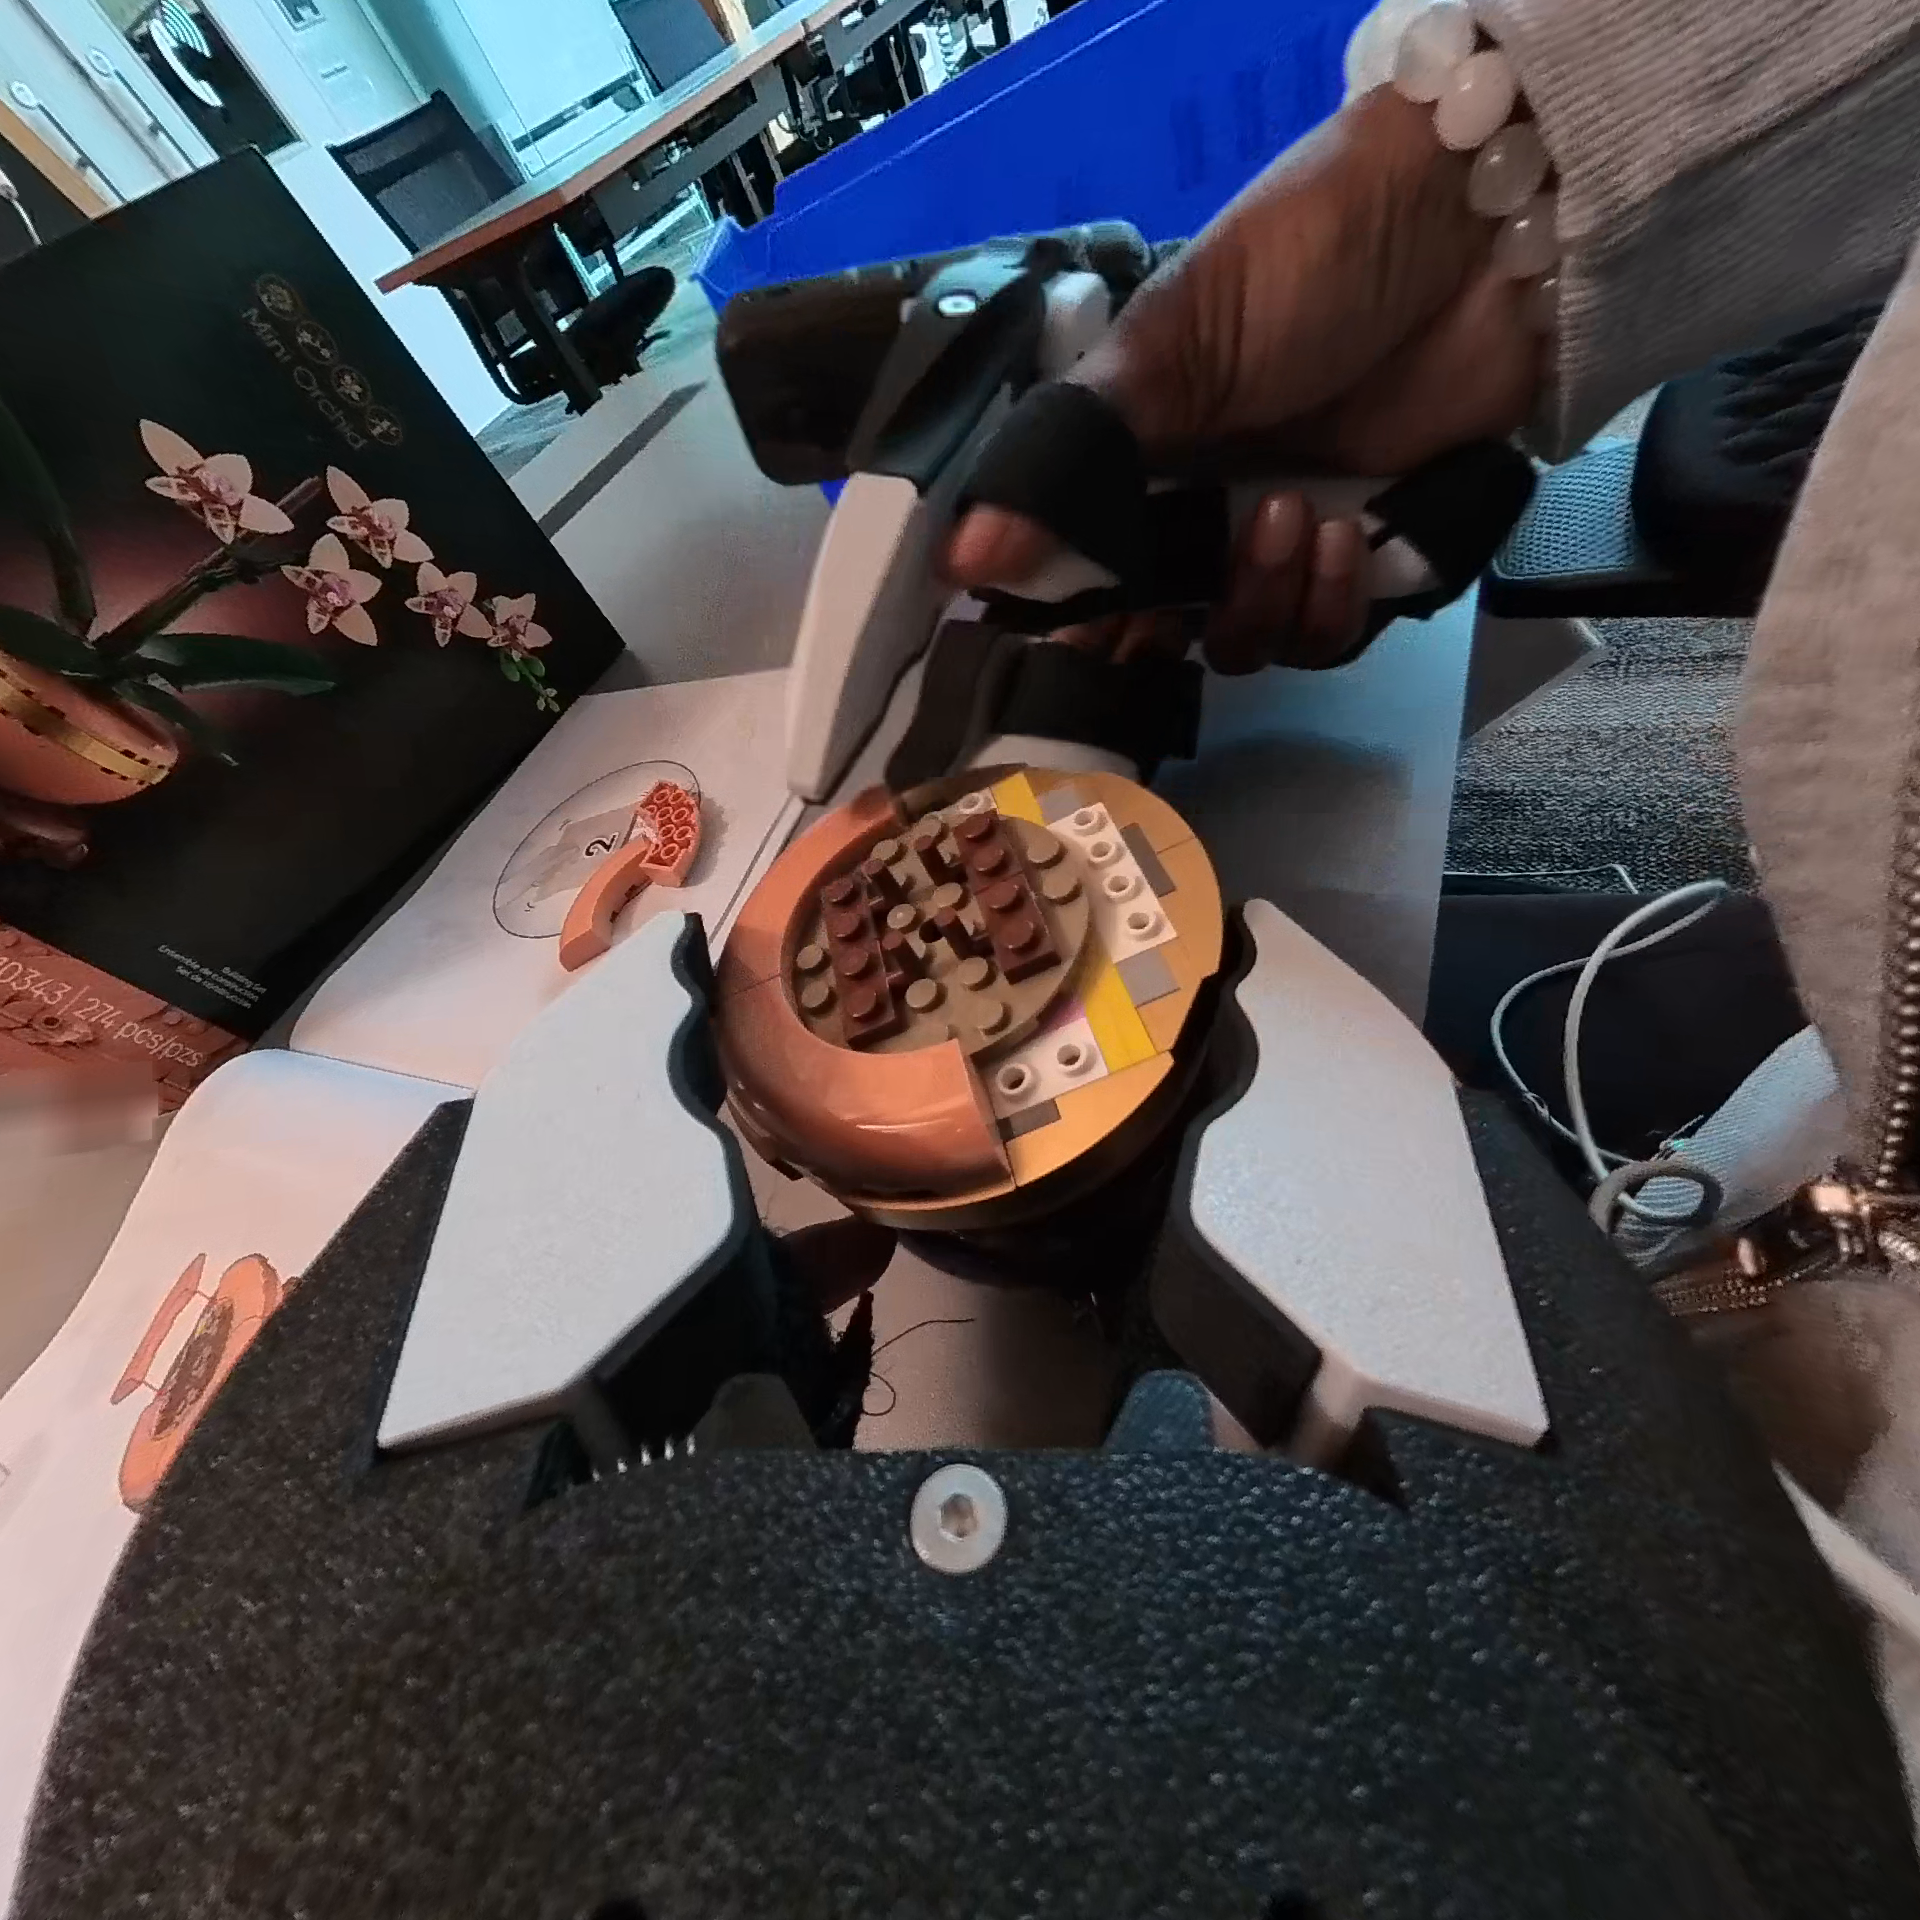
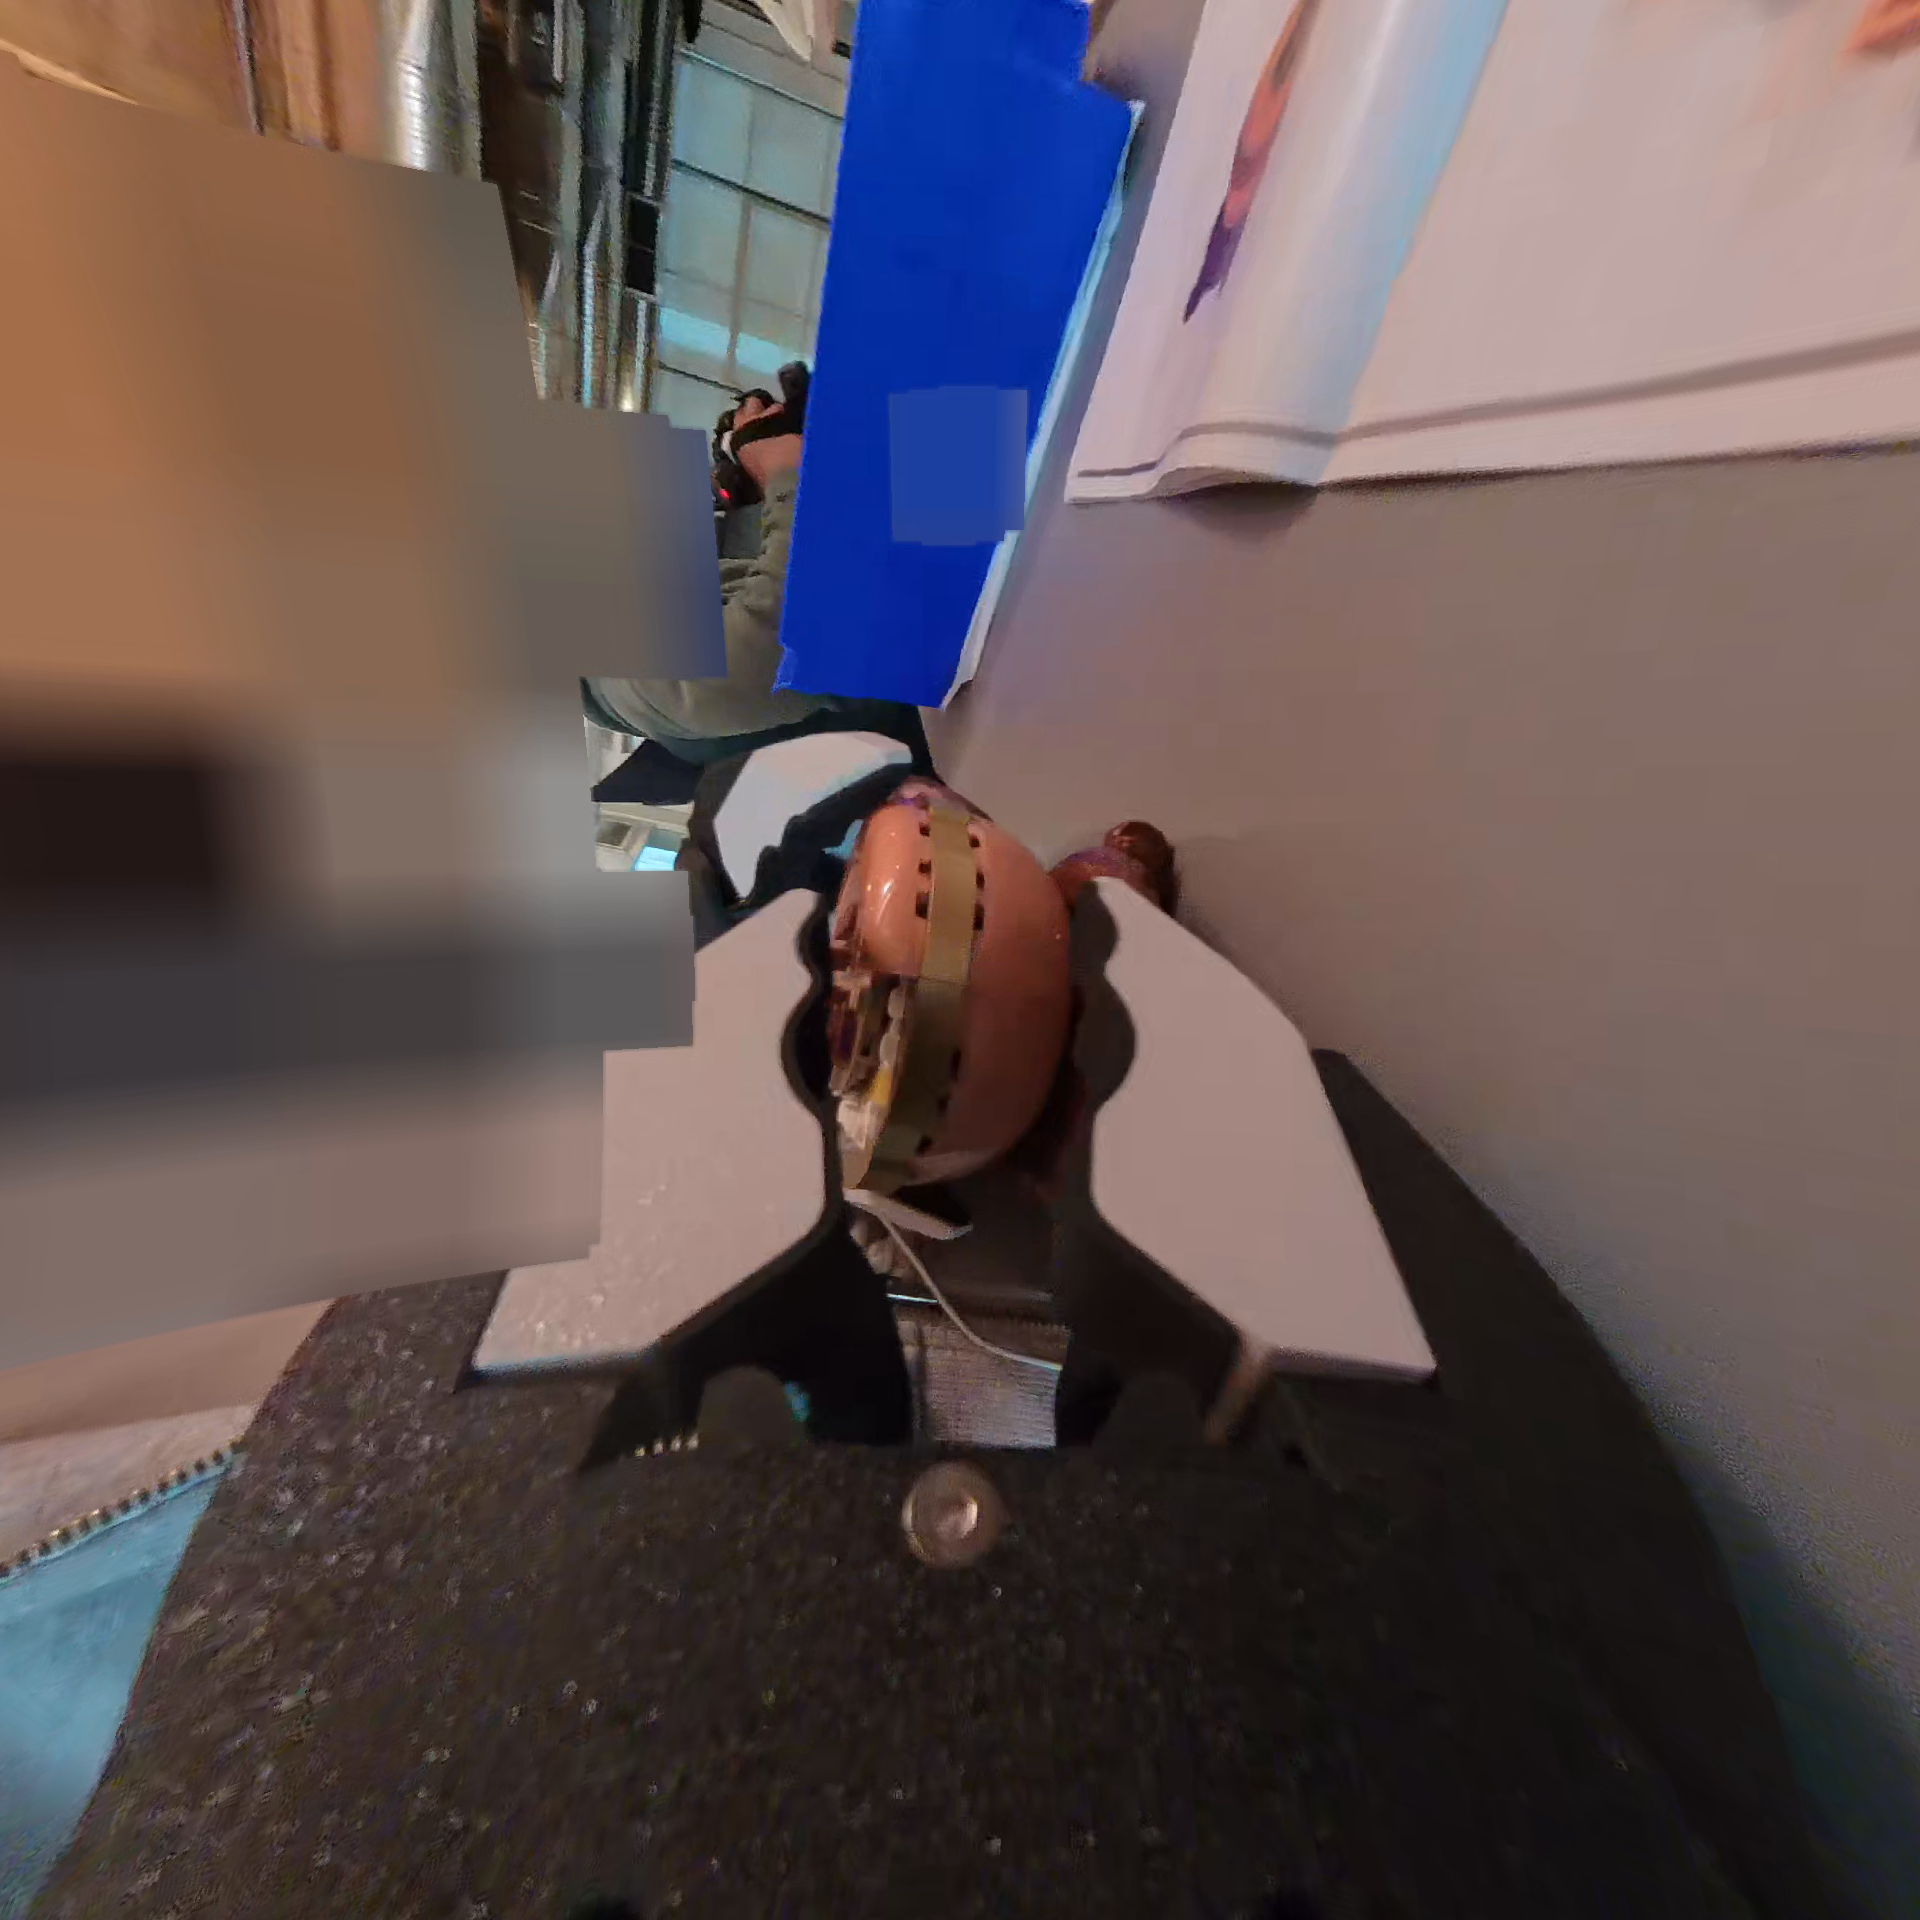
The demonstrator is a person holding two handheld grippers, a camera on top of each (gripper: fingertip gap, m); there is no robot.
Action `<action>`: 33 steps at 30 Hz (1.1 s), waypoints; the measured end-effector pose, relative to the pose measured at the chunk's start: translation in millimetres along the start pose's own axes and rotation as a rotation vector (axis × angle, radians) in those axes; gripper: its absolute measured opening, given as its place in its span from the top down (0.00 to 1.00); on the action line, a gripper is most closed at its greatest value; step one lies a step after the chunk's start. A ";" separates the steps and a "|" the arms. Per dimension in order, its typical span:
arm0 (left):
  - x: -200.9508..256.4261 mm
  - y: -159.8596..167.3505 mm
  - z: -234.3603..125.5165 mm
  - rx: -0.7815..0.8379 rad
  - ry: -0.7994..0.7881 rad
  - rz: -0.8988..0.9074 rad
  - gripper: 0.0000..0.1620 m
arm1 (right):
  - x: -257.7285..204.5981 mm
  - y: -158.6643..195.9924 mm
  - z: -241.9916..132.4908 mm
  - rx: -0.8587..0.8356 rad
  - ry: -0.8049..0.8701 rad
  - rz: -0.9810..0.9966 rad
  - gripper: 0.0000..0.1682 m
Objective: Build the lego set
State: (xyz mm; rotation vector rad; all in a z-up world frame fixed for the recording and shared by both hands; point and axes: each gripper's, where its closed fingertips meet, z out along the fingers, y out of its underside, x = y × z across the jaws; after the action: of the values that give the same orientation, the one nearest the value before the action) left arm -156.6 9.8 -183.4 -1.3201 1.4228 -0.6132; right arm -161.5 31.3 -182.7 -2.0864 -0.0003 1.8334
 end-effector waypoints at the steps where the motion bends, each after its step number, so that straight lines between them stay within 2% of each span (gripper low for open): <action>1: 0.1 0.0 0.2 0.000 -0.001 0.001 0.43 | -0.3 1.6 1.3 0.001 -0.006 0.001 0.80; 6: 0.1 0.2 0.9 0.000 -0.004 0.005 0.43 | -0.3 2.3 1.4 0.010 -0.020 0.067 0.80; 12: 0.3 0.4 1.5 0.002 -0.005 0.010 0.44 | -1.1 1.4 1.8 0.030 -0.039 0.029 0.81; 16: 0.3 0.5 1.6 0.002 -0.007 0.011 0.44 | -5.3 -2.0 1.6 0.056 -0.006 -0.076 0.87; 19: 0.2 0.8 1.8 0.002 -0.005 0.008 0.43 | -5.7 -2.8 1.7 0.044 -0.018 -0.057 0.87; 22: -0.5 1.3 1.8 0.000 0.000 -0.002 0.43 | -7.5 -4.9 0.7 0.003 0.030 -0.182 0.86; 24: -0.7 1.4 1.9 -0.001 -0.005 0.002 0.43 | -36.6 -22.8 -7.1 0.132 -0.081 -0.295 0.81; 25: -0.8 1.6 1.8 -0.001 -0.007 0.003 0.43 | -48.6 -32.7 -15.2 0.209 -0.081 -0.399 0.82; 28: -2.7 7.6 2.4 -0.034 -0.024 0.046 0.42 | -60.6 -42.9 -36.4 0.235 0.175 -0.875 0.72; 29: -4.8 12.5 2.7 -0.063 -0.036 0.064 0.38 | -65.1 -46.7 -42.7 0.240 0.274 -1.024 0.62; 30: -7.3 16.1 2.1 -0.085 -0.044 0.062 0.31 | -70.1 -51.1 -48.0 0.253 0.356 -1.115 0.44; 31: -10.5 16.6 -0.3 -0.084 -0.047 0.033 0.27 | -73.9 -51.6 -50.6 0.237 0.400 -1.158 0.30; 33: -17.7 6.2 -11.1 -0.011 -0.031 -0.078 0.26 | -77.1 -43.0 -50.4 0.133 0.398 -1.156 0.16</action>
State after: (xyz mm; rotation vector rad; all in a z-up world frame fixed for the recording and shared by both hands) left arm -171.9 24.8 -179.3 -1.3929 1.3567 -0.6348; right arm -115.1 39.9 -92.6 -1.6911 -0.7740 0.6970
